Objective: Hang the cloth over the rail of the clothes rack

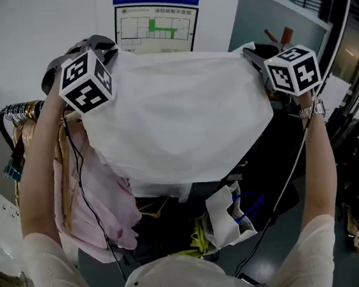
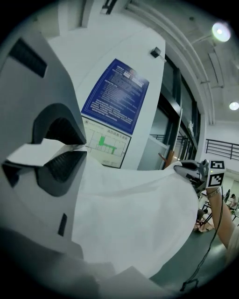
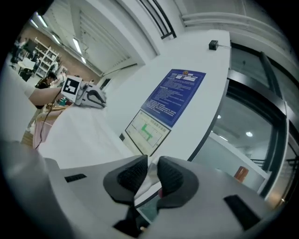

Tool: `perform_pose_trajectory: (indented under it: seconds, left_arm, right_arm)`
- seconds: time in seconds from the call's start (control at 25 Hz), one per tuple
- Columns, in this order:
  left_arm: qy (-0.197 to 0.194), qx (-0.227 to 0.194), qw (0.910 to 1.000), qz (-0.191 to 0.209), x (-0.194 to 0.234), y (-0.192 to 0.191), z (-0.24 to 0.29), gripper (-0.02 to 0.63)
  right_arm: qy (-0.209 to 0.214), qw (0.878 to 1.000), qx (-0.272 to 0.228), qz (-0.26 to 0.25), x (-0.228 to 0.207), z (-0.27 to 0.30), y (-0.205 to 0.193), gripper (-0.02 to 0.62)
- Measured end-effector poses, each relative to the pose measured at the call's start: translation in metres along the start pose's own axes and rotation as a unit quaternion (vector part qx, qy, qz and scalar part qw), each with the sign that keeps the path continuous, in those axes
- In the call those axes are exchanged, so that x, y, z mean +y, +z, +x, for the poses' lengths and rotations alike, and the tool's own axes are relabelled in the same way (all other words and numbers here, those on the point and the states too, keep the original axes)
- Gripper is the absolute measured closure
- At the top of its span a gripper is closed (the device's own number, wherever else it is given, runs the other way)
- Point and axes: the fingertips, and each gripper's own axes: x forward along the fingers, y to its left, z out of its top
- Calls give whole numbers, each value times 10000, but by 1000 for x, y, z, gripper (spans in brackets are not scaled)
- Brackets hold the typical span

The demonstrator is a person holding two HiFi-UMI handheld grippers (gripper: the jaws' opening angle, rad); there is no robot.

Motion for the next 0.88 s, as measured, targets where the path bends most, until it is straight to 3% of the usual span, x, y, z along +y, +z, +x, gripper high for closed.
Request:
perform_pose_trajectory:
  seconds: [0.16, 0.36, 0.56, 0.72, 0.88]
  left_arm:
    - [-577, 303, 9970, 411, -14, -3, 8, 556]
    - [-723, 468, 9939, 691, -20, -1, 9, 518]
    - [-742, 419, 9945, 604, -23, 1, 8, 511]
    - [-754, 428, 9954, 399, -22, -2, 8, 509]
    - [-655, 572, 9944, 597, -21, -6, 8, 508]
  right_arm:
    - [327, 9992, 227, 3, -1, 4, -9, 535]
    - [743, 9946, -92, 722, -8, -7, -9, 535]
    - [1211, 9804, -385, 1504, -16, -20, -7, 534]
    - [1212, 9743, -528, 1826, -30, -33, -8, 526]
    - [717, 9753, -744, 1951, -63, -46, -18, 528]
